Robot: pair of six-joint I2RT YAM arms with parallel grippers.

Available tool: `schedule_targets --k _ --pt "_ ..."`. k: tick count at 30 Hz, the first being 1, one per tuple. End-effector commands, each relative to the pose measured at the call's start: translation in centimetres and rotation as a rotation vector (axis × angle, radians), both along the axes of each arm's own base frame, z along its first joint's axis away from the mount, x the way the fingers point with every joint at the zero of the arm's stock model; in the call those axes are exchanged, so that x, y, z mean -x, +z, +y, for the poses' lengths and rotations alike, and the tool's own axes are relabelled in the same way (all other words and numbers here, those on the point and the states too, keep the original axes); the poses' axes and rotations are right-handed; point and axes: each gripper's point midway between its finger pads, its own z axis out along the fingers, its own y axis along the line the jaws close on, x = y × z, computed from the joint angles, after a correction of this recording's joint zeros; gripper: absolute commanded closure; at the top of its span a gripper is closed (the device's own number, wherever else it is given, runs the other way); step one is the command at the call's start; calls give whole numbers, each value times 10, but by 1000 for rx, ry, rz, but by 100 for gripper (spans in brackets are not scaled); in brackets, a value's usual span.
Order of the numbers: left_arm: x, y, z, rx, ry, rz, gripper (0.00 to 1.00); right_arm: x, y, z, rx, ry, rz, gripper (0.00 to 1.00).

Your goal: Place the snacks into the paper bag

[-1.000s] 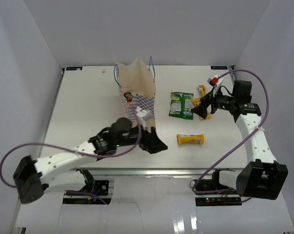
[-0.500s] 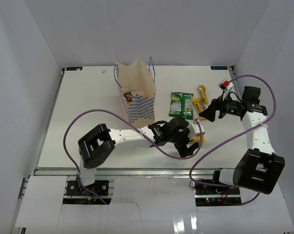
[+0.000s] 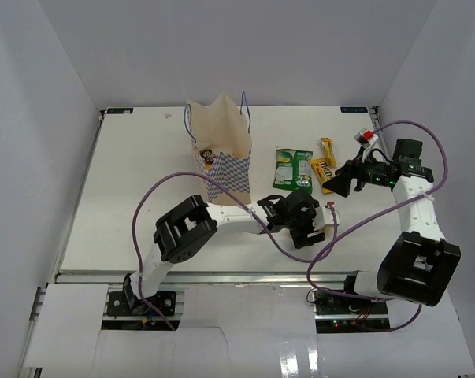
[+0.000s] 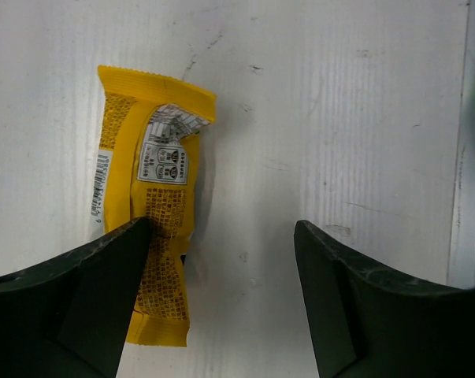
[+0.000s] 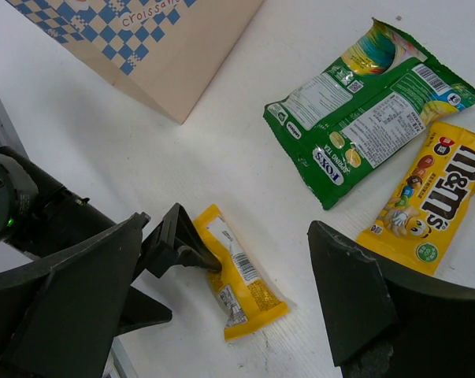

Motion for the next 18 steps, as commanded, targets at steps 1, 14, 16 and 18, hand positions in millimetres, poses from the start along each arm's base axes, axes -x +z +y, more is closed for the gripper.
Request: schedule_targets --k 1,14,16,18 --pt "-20 14 -1 25 16 -23 16 0 13 3 -13 29 -48 9" --pt "-50 53 -13 130 72 -129 18 -2 12 4 -31 41 -46 9" --pt "-50 56 -14 136 55 -145 18 -2 12 4 -28 43 -48 9" --pt "-51 57 -14 138 45 -157 17 -2 12 4 -24 44 -51 9"
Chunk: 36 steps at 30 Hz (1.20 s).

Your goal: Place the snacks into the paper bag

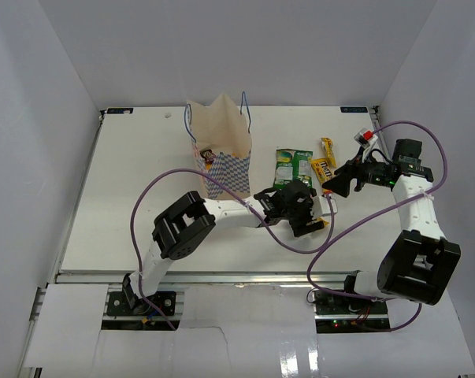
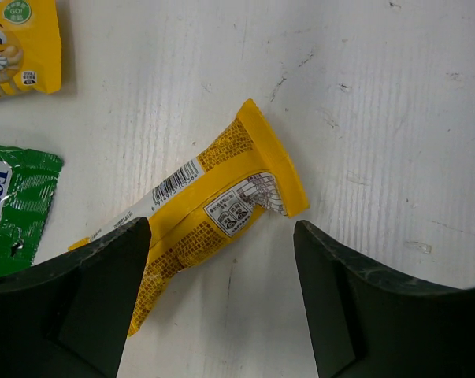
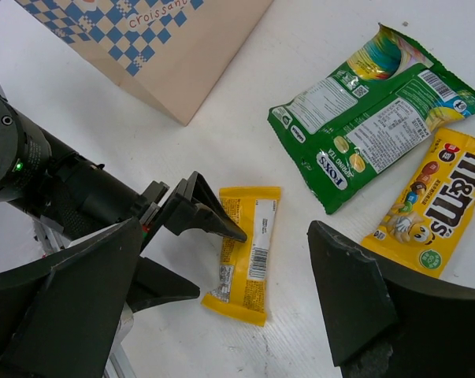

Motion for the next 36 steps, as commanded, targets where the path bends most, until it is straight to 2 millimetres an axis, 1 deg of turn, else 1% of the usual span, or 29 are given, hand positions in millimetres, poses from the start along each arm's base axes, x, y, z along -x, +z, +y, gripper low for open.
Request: schedule_targets --k 1,2,4,6,7,9,11,12,13,14,15,16,17,18,22,24,28,32,33,35,36 --pt "-8 42 -12 80 -33 -80 16 -3 11 2 -12 27 -43 9" --pt "-10 39 -11 73 -49 -93 15 -2 11 2 -14 27 -42 9" --pt "-6 33 -9 62 -96 -103 15 -2 10 2 -15 28 -40 9" --pt "-9 30 -6 49 -141 -145 14 -2 10 3 -20 30 -39 9" --pt "-7 28 -6 51 -175 -145 14 -2 10 3 -21 30 -37 9" --pt "-14 24 -3 46 -191 -144 13 -3 10 3 -18 30 -41 9" --pt "-18 27 -5 60 -201 -132 13 -2 10 3 -21 31 -39 9" --pt "-24 27 -4 65 -198 -129 13 -3 10 3 -20 30 -39 9" --pt "-26 24 -4 64 -201 -120 13 -3 10 3 -24 29 -35 9" --pt "-26 27 -7 76 -214 -110 13 -4 11 3 -24 30 -39 9" --pt "-28 25 -7 75 -219 -99 14 -4 12 3 -26 31 -38 9" --pt "-28 18 -7 67 -226 -78 14 -4 12 3 -28 31 -37 9" --pt "-23 14 -8 63 -250 -46 15 -5 13 3 -28 30 -39 9" --pt "-26 15 -9 70 -253 -41 16 -6 15 2 -29 29 -41 9" --pt "-19 6 -10 75 -275 20 18 -7 17 3 -30 29 -41 9" --pt "-11 2 -7 73 -297 53 19 -6 16 3 -30 30 -40 9" --pt "-1 -7 1 55 -306 91 21 -5 13 4 -38 32 -32 9" --pt "0 -16 10 28 -266 117 25 -4 12 5 -48 35 -23 9" --pt "-4 -17 12 16 -239 107 28 -4 12 5 -47 34 -21 9" --pt "-5 -26 18 -5 -207 113 33 -3 12 5 -47 34 -23 9" --pt "-6 -27 21 -11 -191 116 39 -3 11 5 -47 34 -21 9"
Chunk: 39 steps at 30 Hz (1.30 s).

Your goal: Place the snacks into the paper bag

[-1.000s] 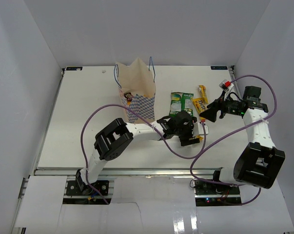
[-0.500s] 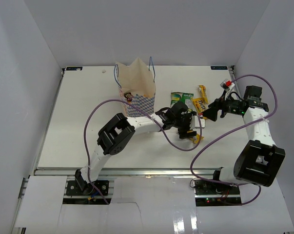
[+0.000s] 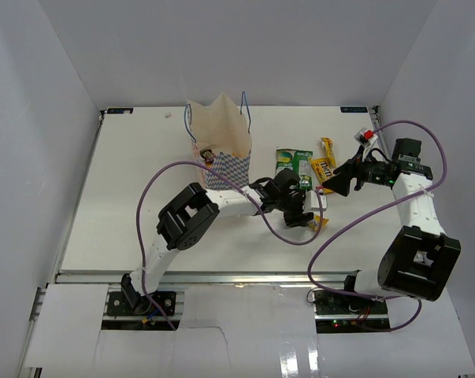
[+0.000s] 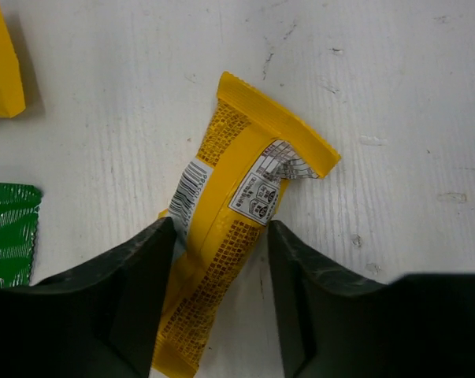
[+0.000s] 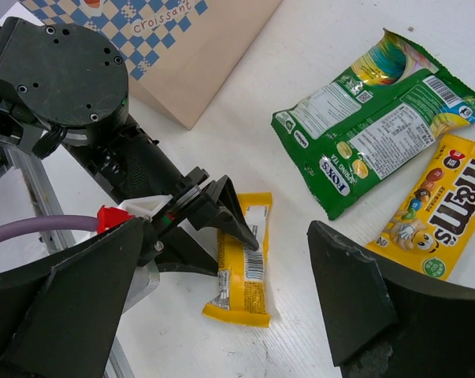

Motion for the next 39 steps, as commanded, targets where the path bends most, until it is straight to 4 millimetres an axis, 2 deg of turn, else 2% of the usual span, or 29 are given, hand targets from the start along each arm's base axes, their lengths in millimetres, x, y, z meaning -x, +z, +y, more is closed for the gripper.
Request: schedule_targets --k 1,4,6,7,10,11,13,14,15,17,18,19,20,21,22,24,25,28,29,31,33,34,35,36,38,39 --pt "3 -6 19 -57 67 35 43 0 13 3 -25 19 -26 9" --pt "1 -9 26 -65 113 37 56 1 13 4 -26 20 -28 9" --pt "-2 -2 28 -53 143 27 64 2 14 4 -25 21 -29 9" --pt "-3 8 27 -33 158 20 71 2 14 4 -25 20 -31 9" --pt "0 22 31 -8 187 42 80 2 13 4 -23 20 -30 9" --pt "3 41 31 25 190 37 82 2 13 4 -23 20 -30 9" --pt "13 49 41 31 201 63 85 1 13 3 -17 17 -33 9" --pt "17 65 37 79 208 62 87 1 13 3 -15 17 -34 9" --pt "24 85 44 111 214 59 88 0 12 2 -9 14 -32 9" --pt "39 104 49 148 225 79 90 -2 12 0 3 10 -38 9" --pt "44 134 55 202 236 62 90 -3 11 -1 8 9 -41 9" --pt "51 132 65 198 250 79 90 -5 11 -2 20 3 -44 9" --pt "59 140 69 214 253 89 91 -6 11 -3 28 -1 -46 9" --pt "66 168 77 273 277 107 91 -8 9 -5 36 -7 -41 9" --pt "71 167 86 272 301 126 91 -9 8 -6 39 -9 -38 9" --pt "78 186 95 318 341 172 92 -12 7 -8 50 -13 -38 9" --pt "82 210 104 372 362 183 92 -13 5 -8 53 -15 -32 9" --pt "88 235 118 433 413 225 91 -15 3 -10 56 -18 -25 9" --pt "86 259 126 487 444 208 91 -17 3 -10 55 -18 -23 9" --pt "80 280 137 528 508 203 88 -18 1 -11 56 -20 -17 9" --pt "63 320 155 624 615 139 88 -20 0 -12 57 -22 -12 9" --pt "52 333 165 660 671 119 98 -20 -1 -12 56 -22 -9 9" --pt "37 356 181 723 770 83 100 -21 -2 -12 56 -20 -7 10" --pt "29 366 189 750 805 70 100 -22 -1 -13 57 -23 -7 10" --pt "-1 380 211 792 916 43 100 -23 -2 -13 58 -21 -5 10" --pt "-11 393 219 822 945 36 100 -24 -2 -13 60 -22 -4 10"
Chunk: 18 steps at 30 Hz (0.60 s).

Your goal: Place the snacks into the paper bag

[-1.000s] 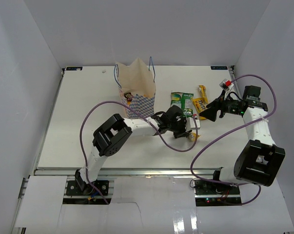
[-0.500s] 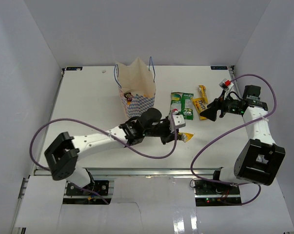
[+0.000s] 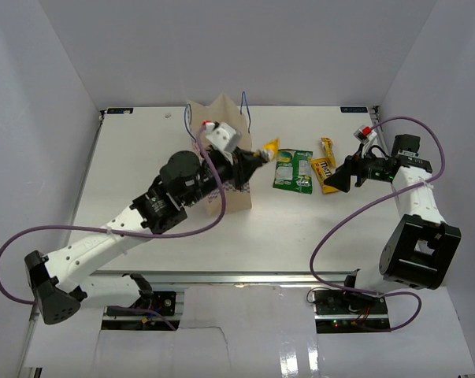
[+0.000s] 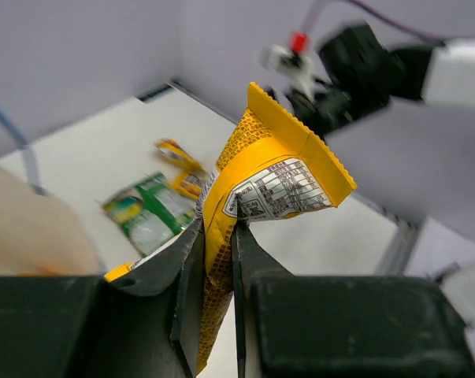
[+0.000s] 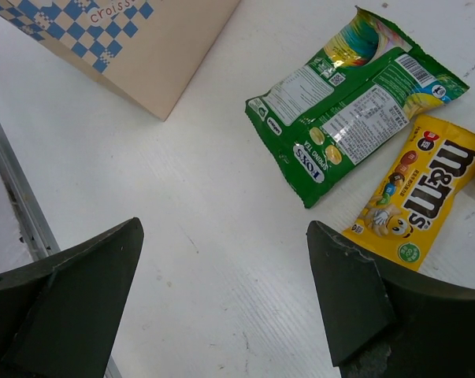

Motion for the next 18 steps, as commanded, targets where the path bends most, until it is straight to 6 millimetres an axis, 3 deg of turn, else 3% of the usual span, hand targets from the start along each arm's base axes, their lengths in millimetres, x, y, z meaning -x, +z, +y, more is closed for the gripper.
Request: schedule_targets --k 1,3,5,6,8,10,13,14,17,18 --pt "-59 53 59 135 294 -11 100 -8 12 -2 15 8 -43 10" --pt "-85 43 68 122 375 48 100 -8 11 -3 23 7 -43 10" --pt "-108 49 85 137 458 80 100 -7 10 -3 30 7 -43 10" --pt "-123 34 87 105 492 123 100 -7 10 -4 35 7 -48 10" --pt "-145 39 105 141 556 156 100 -6 9 -4 37 4 -44 10" --pt "-166 31 111 136 582 199 100 -6 9 -4 39 5 -45 10" --pt "-185 13 102 100 576 243 100 -6 6 -5 46 0 -38 10" --pt "-188 19 100 108 571 239 96 -7 6 -6 51 -2 -38 10" --pt "-197 4 93 81 572 280 80 -9 3 -9 76 -13 -32 11" --pt "-197 2 92 79 573 290 67 -11 1 -11 96 -23 -28 11"
